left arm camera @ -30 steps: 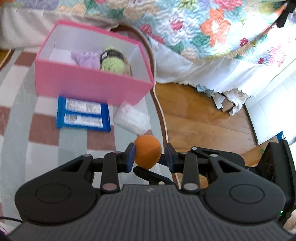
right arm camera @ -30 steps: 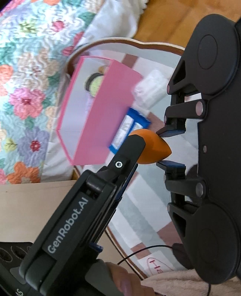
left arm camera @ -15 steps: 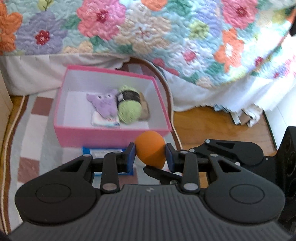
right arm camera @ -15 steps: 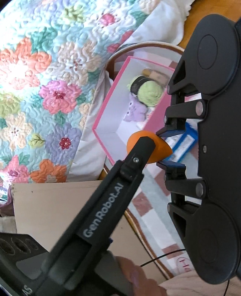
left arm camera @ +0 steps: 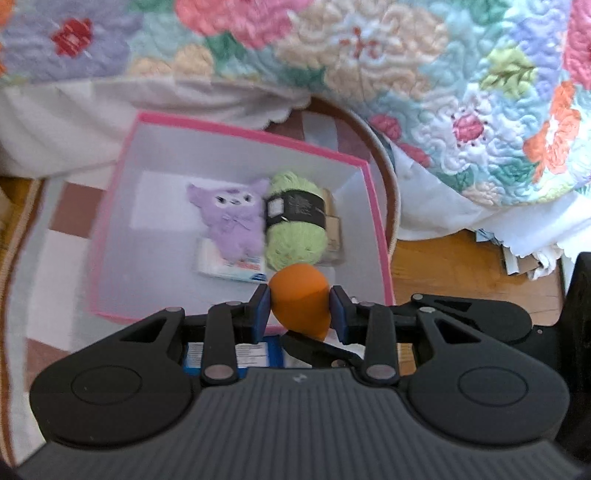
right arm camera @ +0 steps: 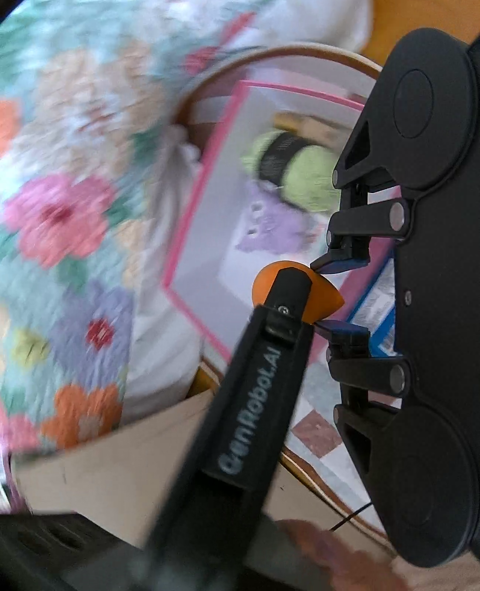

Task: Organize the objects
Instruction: 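Carry the sponge with the left tool over the pink box, then open the left tool to drop the sponge into the box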

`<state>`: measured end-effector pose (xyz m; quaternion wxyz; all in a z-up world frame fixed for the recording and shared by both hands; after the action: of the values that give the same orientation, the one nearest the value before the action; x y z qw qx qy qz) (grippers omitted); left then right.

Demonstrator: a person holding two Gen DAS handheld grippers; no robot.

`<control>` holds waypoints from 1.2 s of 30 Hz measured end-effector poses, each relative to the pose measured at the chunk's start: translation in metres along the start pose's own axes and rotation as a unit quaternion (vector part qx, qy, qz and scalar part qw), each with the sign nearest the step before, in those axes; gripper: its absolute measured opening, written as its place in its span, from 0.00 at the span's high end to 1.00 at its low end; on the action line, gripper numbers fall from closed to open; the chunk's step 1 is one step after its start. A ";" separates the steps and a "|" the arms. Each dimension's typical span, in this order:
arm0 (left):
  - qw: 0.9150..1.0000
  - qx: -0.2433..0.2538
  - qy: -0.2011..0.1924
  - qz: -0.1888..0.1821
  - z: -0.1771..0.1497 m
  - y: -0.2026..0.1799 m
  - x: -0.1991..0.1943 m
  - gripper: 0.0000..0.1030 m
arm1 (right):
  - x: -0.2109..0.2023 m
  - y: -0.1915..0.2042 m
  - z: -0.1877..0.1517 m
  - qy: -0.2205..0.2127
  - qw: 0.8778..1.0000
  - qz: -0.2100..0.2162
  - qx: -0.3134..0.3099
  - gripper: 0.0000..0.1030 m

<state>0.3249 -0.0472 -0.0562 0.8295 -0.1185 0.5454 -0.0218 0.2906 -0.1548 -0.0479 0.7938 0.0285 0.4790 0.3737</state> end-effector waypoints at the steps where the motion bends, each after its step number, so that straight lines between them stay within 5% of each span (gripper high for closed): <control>1: 1.000 -0.004 0.006 -0.007 0.001 -0.003 0.008 0.68 | 0.000 -0.008 -0.002 0.005 1.000 -0.002 0.013 0.69; 10: 0.995 -0.058 0.059 -0.055 0.003 -0.024 0.067 0.68 | 0.010 -0.064 -0.012 0.064 0.995 -0.036 0.074 0.69; 22: 0.985 -0.110 0.101 -0.084 0.000 -0.027 0.108 0.68 | 0.027 -0.093 -0.015 0.114 0.988 -0.077 0.070 0.68; 26: 0.986 -0.109 0.094 -0.080 -0.002 -0.030 0.107 0.60 | 0.024 -0.096 -0.015 0.098 0.989 -0.089 0.063 0.62; 28: 0.989 -0.097 0.078 -0.074 -0.002 -0.032 0.101 0.47 | 0.020 -0.097 -0.014 0.083 0.990 -0.096 0.063 0.59; 36: 1.000 -0.002 0.011 -0.021 -0.004 -0.033 0.050 0.44 | -0.009 -0.080 -0.025 0.022 0.994 -0.097 0.052 0.59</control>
<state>0.3445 -0.0877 -0.0954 0.8227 -0.1308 0.5518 -0.0394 0.3141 -0.2256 -0.0865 0.8131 0.0155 0.5155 0.2699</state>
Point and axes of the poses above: each gripper's, at about its wrist camera, not at the fingertips, and x roughly the way its jaws point, y to its left, z to its top, the point moved 5 cm from there along x, roughly the way its jaws point, and after that the axes turned 15 degrees about z, right-handed, at the moved point
